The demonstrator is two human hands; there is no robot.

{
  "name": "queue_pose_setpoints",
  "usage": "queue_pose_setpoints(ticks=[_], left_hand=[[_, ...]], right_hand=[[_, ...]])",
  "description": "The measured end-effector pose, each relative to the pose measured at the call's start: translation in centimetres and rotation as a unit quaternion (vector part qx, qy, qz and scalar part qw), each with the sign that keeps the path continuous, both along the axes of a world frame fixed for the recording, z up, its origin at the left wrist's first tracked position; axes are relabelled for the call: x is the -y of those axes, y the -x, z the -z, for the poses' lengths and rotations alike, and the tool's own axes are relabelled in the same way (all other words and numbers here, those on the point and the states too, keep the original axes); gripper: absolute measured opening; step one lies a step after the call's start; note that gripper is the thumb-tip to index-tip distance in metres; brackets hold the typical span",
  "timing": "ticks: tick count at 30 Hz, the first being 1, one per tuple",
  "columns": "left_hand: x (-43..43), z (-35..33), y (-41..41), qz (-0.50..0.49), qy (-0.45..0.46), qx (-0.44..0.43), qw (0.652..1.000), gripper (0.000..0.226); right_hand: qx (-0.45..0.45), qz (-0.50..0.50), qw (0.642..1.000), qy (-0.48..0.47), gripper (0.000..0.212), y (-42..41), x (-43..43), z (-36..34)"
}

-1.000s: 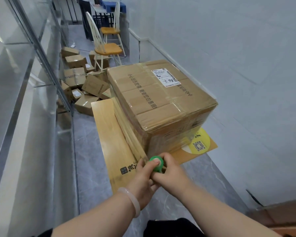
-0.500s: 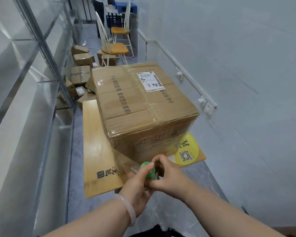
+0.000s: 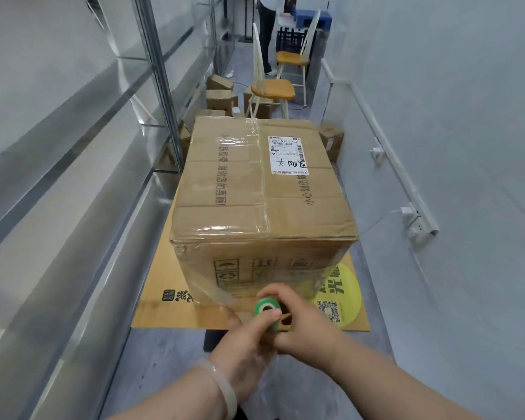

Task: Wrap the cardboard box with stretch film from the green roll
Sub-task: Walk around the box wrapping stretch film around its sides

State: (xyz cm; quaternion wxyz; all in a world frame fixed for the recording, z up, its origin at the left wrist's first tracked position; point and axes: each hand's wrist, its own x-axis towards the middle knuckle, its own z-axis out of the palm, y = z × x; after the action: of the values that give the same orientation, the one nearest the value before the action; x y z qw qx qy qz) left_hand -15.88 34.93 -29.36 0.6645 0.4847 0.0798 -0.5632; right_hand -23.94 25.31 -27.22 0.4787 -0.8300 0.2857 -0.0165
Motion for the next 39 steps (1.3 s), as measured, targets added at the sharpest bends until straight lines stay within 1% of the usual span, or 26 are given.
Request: queue_pose_setpoints(ticks=[2,3,5,7,9,11,12,14,15,17,18,19,21,23,28,30,32,35,39], left_hand=[[0.9,-0.2,-0.3,0.018,-0.008,0.005,1.0,0.105],[1.3,-0.2,-0.5,0.029,-0.015,0.009,0.999,0.109],[2.1,0.2,-1.2,0.047,-0.037,0.021,0.998,0.11],[2.7,0.5,-1.6,0.058,-0.051,0.025,0.997,0.11],[3.3,1.0,-1.9,0.066,-0.053,0.032,0.996,0.115],[3.7,1.4,-2.1,0.066,-0.055,0.041,0.995,0.116],[4.0,1.4,-2.2,0.066,-0.056,0.041,0.995,0.12],[4.4,1.7,-2.3,0.068,-0.06,0.033,0.995,0.139],[4.6,1.7,-2.3,0.065,-0.065,0.026,0.995,0.142],[5.0,1.7,-2.1,0.045,-0.074,0.027,0.996,0.133],[5.3,1.8,-2.0,0.04,-0.081,0.032,0.995,0.133],[5.7,1.8,-1.8,0.036,-0.087,0.039,0.995,0.14],[6.5,1.9,-1.1,0.01,-0.091,0.06,0.994,0.148],[7.0,1.8,-0.2,-0.041,-0.09,0.058,0.993,0.145],[7.7,1.3,3.0,-0.181,-0.055,0.067,0.98,0.129],[8.5,1.6,4.7,-0.223,-0.045,0.066,0.971,0.128],[9.2,1.8,6.5,-0.266,-0.043,0.049,0.962,0.129],[9.9,1.6,8.9,-0.297,-0.036,0.049,0.953,0.125],[10.4,1.4,10.1,-0.324,-0.017,0.039,0.945,0.121]], right_hand=[[0.0,-0.01,1.0,0.002,0.06,0.0,0.9,-0.1],[0.001,-0.009,1.0,-0.006,0.06,0.0,1.4,-0.1],[-0.013,0.005,0.999,-0.052,0.058,0.1,2.5,0.2],[-0.039,-0.002,0.994,-0.099,0.065,0.3,3.5,0.3],[-0.041,-0.01,0.991,-0.128,0.067,0.6,4.4,0.4],[-0.039,-0.006,0.99,-0.132,0.062,0.8,5.3,0.5],[-0.037,-0.006,0.991,-0.132,0.059,0.8,5.8,0.4],[-0.04,-0.018,0.991,-0.123,0.057,0.9,6.5,0.3],[-0.042,-0.032,0.992,-0.114,0.058,0.9,6.8,0.2],[-0.05,-0.077,0.992,-0.091,0.059,0.7,7.5,0.2],[-0.057,-0.098,0.989,-0.092,0.061,0.6,7.9,0.2],[-0.068,-0.117,0.985,-0.106,0.066,0.5,8.5,0.3],[-0.087,-0.171,0.973,-0.128,0.081,0.4,9.8,0.8],[-0.104,-0.236,0.958,-0.126,0.092,0.2,11.0,0.8],[-0.128,-0.343,0.922,-0.126,0.104,-0.6,12.8,0.0],[-0.136,-0.372,0.913,-0.1,0.108,-0.1,13.4,0.0],[-0.151,-0.395,0.902,-0.081,0.1,0.8,14.3,-0.1],[-0.138,-0.418,0.892,-0.101,0.078,2.4,15.6,-0.3],[-0.117,-0.405,0.899,-0.121,0.071,3.6,16.7,-0.1]])
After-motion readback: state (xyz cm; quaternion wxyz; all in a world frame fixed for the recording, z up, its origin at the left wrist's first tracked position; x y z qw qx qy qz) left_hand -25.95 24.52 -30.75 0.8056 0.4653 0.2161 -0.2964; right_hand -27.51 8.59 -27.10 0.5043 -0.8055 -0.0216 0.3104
